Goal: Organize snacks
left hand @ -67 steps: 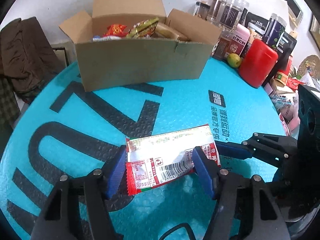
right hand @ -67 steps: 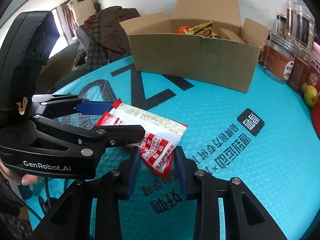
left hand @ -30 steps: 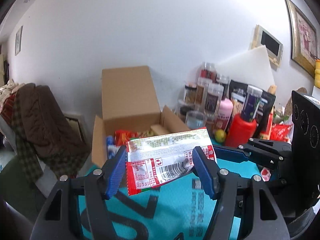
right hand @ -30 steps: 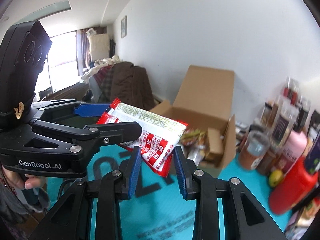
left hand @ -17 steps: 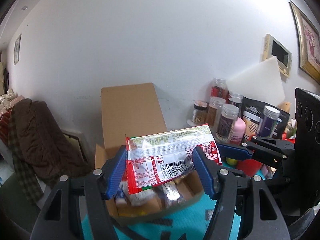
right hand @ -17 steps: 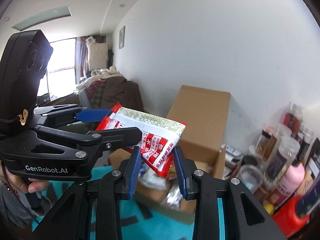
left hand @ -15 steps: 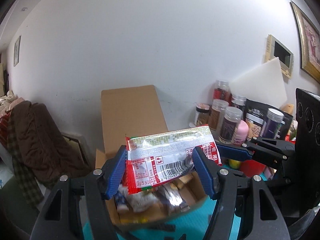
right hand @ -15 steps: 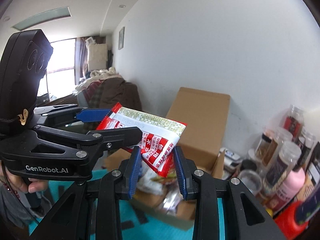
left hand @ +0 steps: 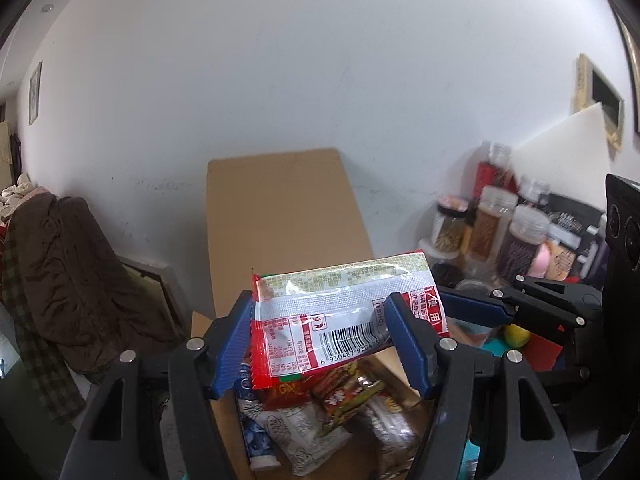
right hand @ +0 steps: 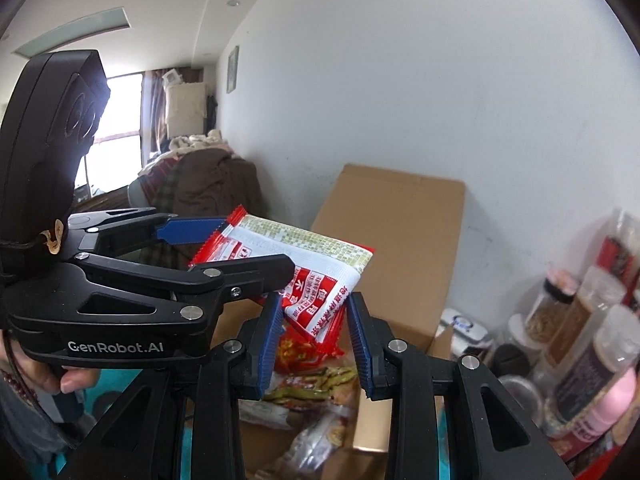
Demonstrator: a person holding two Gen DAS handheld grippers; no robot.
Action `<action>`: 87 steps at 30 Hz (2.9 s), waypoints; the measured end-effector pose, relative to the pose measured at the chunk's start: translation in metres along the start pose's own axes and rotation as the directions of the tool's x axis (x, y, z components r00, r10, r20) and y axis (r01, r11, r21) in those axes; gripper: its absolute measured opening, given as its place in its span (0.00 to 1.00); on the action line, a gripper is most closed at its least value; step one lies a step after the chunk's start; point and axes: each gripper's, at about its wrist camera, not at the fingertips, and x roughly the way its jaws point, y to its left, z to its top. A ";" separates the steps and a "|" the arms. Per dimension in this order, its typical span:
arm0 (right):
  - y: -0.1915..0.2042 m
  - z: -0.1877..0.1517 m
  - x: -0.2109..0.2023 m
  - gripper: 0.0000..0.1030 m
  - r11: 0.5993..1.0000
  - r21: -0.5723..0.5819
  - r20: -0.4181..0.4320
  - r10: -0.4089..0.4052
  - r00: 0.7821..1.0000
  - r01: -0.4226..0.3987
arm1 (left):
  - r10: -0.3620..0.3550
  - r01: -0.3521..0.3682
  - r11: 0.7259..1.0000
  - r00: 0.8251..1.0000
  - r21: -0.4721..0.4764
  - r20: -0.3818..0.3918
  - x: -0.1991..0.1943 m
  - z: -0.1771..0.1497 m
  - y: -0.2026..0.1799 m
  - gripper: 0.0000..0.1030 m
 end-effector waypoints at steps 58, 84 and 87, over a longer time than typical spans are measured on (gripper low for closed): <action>-0.010 0.009 0.012 0.40 0.987 0.087 -0.186 -0.117 0.975 0.135 | 0.212 -0.212 0.977 0.970 0.012 -0.118 -0.026 0.009 -0.014 0.64; 0.074 -0.002 -0.173 0.75 0.973 0.115 -0.014 -0.198 0.980 0.198 | 0.232 -0.232 0.971 0.973 -0.062 -0.007 -0.209 -0.040 -0.050 0.73; 0.085 -0.013 -0.185 0.78 0.973 0.123 -0.020 -0.197 0.980 0.198 | 0.257 -0.257 0.964 0.966 -0.073 -0.004 -0.225 -0.054 -0.050 0.75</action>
